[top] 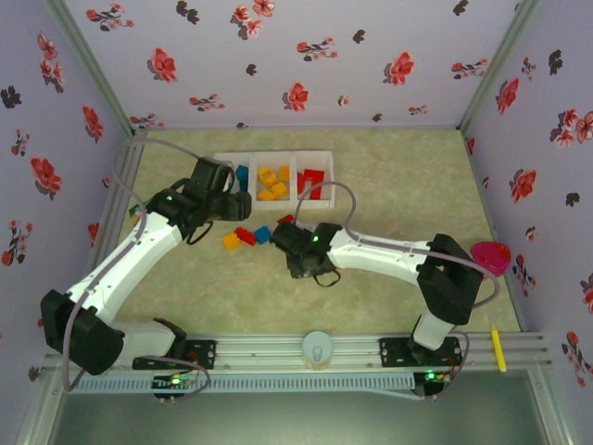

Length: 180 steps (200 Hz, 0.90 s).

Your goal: Sort the legos into containers by color

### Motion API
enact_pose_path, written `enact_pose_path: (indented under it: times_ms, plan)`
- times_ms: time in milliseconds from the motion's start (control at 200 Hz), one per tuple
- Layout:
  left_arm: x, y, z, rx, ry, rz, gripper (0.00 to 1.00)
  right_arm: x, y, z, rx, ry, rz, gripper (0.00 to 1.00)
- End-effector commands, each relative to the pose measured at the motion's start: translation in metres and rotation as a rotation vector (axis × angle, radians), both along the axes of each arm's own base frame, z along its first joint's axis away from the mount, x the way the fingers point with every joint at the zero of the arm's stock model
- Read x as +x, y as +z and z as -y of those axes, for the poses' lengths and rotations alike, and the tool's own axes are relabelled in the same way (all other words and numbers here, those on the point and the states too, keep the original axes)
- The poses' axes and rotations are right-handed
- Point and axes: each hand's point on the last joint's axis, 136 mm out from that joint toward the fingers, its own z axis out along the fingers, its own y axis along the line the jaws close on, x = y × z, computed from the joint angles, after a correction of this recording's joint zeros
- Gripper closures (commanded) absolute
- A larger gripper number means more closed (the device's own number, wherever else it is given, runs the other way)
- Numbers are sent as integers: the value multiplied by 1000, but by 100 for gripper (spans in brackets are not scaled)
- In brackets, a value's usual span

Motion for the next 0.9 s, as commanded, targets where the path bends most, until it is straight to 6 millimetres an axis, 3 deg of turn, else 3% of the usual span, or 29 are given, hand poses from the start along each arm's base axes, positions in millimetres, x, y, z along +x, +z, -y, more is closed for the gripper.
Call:
enact_pose_path:
  times_ms: [0,215,385,615,765,895]
  plan:
    - [-6,7,-7,10,-1,7,25,35,35,9,-23,51,119,67]
    - [-11,9,-10,-4,4,19,26,104,76,21,33,26,230,67]
    - [-16,7,-11,-14,-2,14,26,162,88,31,52,-4,300,67]
    - [-20,4,-12,-25,10,5,26,231,77,24,81,-7,308,66]
    - [-22,1,-13,-31,21,-6,26,266,55,25,60,-15,277,64]
    - [-24,0,-13,-30,19,-17,26,279,44,21,54,0,249,50]
